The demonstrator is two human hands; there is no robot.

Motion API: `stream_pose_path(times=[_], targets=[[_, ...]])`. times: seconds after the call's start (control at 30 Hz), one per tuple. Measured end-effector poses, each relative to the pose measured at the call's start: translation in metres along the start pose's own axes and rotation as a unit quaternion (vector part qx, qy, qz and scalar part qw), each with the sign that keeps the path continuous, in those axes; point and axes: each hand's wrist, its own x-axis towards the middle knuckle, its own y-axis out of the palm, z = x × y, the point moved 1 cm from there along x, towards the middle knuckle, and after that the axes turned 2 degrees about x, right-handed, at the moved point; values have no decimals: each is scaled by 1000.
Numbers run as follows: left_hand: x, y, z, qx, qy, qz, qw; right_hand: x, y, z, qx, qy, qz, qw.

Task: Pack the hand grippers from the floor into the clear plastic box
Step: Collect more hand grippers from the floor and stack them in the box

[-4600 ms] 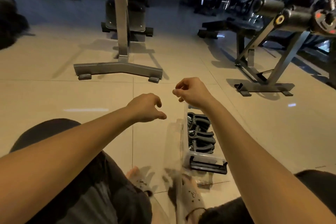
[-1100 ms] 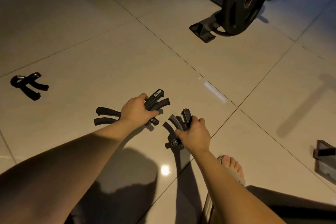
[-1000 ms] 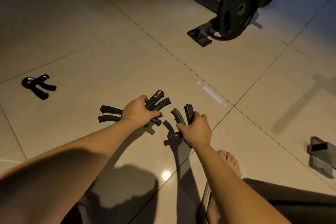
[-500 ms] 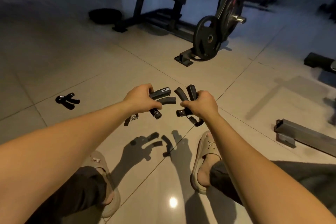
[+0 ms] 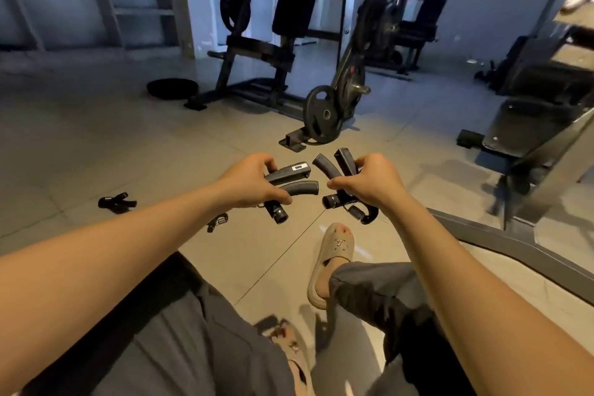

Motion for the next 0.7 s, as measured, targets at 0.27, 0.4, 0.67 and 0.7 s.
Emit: stream_pose_path(times=[0.27,0.4,0.67,0.7], targets=[[-71,69,-87,-46,112,87,989,-143,-89,-64,-38,71,-47,996],[-98,107,-142,-61,161,142,975,-205,-138,-101,-67,128,-66,987],[-162,197,-272,-35,276,258,925,-353,-226,-191,-55,242,-115,962],[-172,211,-288,-23,290,273,917,-372,-233,-204,-59,254,-126,957]])
